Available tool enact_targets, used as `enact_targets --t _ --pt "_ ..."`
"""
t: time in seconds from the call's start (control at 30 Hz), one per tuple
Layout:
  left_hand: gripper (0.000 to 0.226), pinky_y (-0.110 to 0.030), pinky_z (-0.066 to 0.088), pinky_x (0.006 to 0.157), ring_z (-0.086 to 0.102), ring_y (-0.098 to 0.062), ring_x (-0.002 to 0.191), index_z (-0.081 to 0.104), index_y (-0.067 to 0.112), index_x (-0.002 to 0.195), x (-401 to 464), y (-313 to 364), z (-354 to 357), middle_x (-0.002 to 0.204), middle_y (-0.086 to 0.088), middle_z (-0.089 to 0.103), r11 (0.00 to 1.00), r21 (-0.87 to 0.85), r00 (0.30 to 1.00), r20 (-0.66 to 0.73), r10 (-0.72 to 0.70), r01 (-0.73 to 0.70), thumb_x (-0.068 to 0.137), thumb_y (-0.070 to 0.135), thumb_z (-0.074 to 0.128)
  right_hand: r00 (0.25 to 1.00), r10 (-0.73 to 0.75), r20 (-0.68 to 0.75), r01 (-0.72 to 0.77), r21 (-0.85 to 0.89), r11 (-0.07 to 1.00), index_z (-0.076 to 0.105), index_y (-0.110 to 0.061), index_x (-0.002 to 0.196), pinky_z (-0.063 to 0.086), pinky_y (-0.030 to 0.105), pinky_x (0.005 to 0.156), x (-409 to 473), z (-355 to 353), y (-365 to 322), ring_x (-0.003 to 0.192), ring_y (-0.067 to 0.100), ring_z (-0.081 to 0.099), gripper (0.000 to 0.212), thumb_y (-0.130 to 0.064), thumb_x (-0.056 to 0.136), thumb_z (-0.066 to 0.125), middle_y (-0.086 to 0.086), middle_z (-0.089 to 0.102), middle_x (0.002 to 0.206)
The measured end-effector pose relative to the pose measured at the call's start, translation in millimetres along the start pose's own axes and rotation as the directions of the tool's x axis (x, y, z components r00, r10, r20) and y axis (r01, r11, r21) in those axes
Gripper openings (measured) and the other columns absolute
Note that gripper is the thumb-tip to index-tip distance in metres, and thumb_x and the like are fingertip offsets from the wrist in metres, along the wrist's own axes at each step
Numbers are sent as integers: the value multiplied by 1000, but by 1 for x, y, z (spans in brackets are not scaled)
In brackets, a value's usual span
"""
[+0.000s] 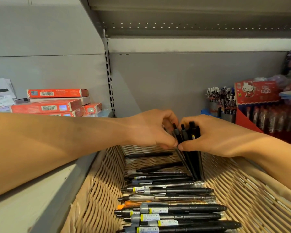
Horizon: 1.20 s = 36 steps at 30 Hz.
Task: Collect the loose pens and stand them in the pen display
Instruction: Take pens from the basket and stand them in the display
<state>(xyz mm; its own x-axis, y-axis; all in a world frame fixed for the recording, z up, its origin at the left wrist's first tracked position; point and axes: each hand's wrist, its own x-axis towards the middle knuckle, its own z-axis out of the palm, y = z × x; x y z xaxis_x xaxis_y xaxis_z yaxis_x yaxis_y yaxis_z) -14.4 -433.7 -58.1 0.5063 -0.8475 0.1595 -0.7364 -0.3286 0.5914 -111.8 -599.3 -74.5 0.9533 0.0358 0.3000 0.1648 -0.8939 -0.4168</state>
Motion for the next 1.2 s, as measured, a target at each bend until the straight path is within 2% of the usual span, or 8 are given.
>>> enact_targets --t 0.33,0.5,0.57,0.63,0.73,0.83,1.0,1.2 --pt "31 -13 52 59 64 0 58 53 15 83 0 -1 1 81 -1 64 995 -96 999 47 14 -10 77 11 84 991 14 133 -25 80 997 62 -25 66 32 15 46 -1 0 -1 47 1 44 27 -34 82 81 -14 50 51" --pt "25 -29 61 81 75 -16 88 57 10 99 1 -7 -4 89 -5 76 958 -266 985 163 -62 105 84 9 77 990 15 138 -28 96 995 69 -16 75 35 16 51 -2 0 -3 54 6 51 17 -26 83 79 -9 56 58" --pt "30 -28 59 82 72 -15 91 57 8 114 1 -11 -6 98 -5 75 975 -144 967 215 -137 170 89 11 72 993 -1 117 -10 91 996 66 -17 71 36 17 52 -3 -1 -4 54 6 49 18 -23 84 77 -9 54 58" --pt "30 -25 54 76 67 -13 90 59 12 120 0 -15 -4 107 -6 72 946 287 942 246 -228 153 93 20 67 996 -19 88 11 88 996 64 -16 71 38 23 57 -3 -1 -5 55 9 50 18 -21 84 76 -4 56 59" --pt "34 -24 40 63 57 -15 87 63 14 120 -3 -18 3 99 -1 67 655 755 848 364 -386 -26 98 39 57 998 -33 61 28 81 996 70 -14 83 47 40 66 -3 -1 -6 68 23 63 11 -24 86 74 8 70 77" --pt "35 -27 35 60 52 -15 82 63 12 115 -3 -19 8 88 2 59 618 783 766 437 -471 -67 99 42 54 993 -49 107 36 114 993 69 -20 80 45 29 63 -3 0 -5 63 12 60 11 -26 88 74 -3 66 69" --pt "24 -27 31 57 47 -12 73 60 12 107 0 -18 10 81 4 52 607 789 806 419 -418 -95 101 34 52 986 -67 152 45 148 988 71 -24 85 44 16 64 -3 -1 -3 67 3 59 7 -18 88 71 -12 64 70" --pt "27 -31 44 66 59 -21 83 67 16 100 -3 -15 6 90 -4 65 583 808 906 303 -296 -80 99 35 48 976 -70 208 34 170 985 68 -21 76 46 31 70 -4 -2 -4 66 9 56 13 -15 86 73 -4 61 68"
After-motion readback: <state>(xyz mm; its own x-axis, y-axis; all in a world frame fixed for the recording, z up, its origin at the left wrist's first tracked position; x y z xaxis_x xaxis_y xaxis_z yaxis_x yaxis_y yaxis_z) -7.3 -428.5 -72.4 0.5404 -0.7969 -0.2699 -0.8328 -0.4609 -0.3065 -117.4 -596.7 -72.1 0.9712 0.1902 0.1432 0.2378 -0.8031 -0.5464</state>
